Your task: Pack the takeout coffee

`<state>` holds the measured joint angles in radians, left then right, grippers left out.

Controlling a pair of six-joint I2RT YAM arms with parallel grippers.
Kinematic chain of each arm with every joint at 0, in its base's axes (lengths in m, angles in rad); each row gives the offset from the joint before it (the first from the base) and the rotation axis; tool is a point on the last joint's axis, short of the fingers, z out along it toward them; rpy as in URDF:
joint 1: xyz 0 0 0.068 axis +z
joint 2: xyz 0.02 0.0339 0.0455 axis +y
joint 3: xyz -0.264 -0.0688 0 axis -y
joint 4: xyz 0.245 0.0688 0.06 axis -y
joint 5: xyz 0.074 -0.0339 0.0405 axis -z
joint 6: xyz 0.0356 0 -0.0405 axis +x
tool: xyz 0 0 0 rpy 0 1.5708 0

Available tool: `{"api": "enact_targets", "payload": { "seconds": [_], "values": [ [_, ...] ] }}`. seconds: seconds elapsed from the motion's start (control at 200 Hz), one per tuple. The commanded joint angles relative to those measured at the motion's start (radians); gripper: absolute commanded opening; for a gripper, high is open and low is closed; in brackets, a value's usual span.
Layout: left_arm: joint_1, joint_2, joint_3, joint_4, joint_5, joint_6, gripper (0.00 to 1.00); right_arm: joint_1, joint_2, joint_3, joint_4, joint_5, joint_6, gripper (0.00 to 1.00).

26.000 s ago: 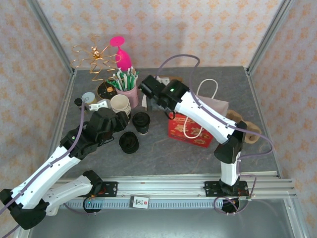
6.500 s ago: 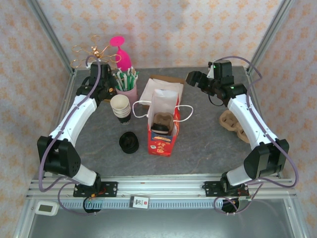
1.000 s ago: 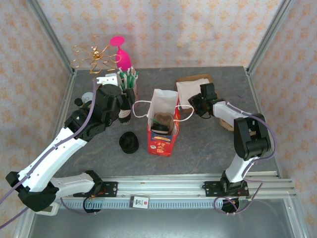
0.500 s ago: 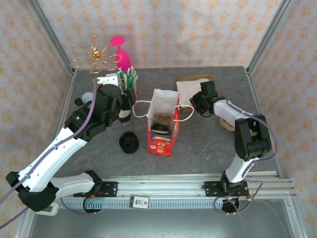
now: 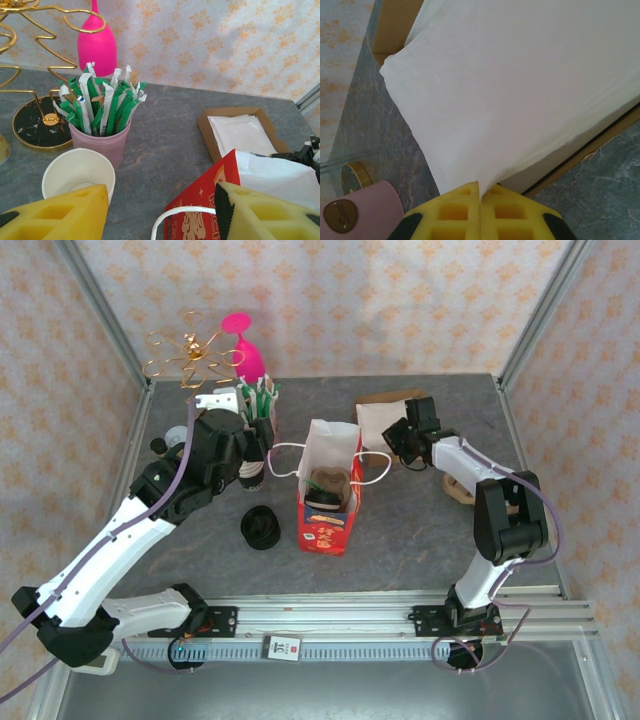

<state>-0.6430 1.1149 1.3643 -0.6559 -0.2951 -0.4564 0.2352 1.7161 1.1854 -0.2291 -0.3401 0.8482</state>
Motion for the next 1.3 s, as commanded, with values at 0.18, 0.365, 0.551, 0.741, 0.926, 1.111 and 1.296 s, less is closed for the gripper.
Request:
{"api": "enact_targets", "payload": {
  "seconds": [0.18,0.365,0.551,0.741,0.926,1.111,1.296],
  "values": [
    [0.006,0.006,0.070,0.042,0.001,0.114,0.61,-0.021,-0.120,0.081,-0.006,0.037,-0.090,0.00],
    [0.006,-0.018,0.073,0.129,0.054,0.211,0.61,-0.039,-0.204,0.170,-0.071,0.064,-0.182,0.00],
    [0.006,-0.011,0.083,0.190,0.156,0.334,0.66,-0.040,-0.258,0.317,-0.181,0.019,-0.280,0.00],
    [-0.001,0.020,0.104,0.251,0.325,0.357,0.70,-0.029,-0.317,0.478,-0.255,-0.069,-0.327,0.00],
    [-0.043,0.029,0.056,0.385,0.318,0.453,0.79,0.024,-0.295,0.675,-0.390,-0.174,-0.394,0.00],
    [-0.042,0.082,0.146,0.348,0.354,0.549,0.87,0.059,-0.282,0.805,-0.482,-0.307,-0.473,0.00],
    [-0.041,0.066,0.110,0.445,0.373,0.729,0.97,0.094,-0.271,0.850,-0.544,-0.411,-0.521,0.00]
  ]
}}
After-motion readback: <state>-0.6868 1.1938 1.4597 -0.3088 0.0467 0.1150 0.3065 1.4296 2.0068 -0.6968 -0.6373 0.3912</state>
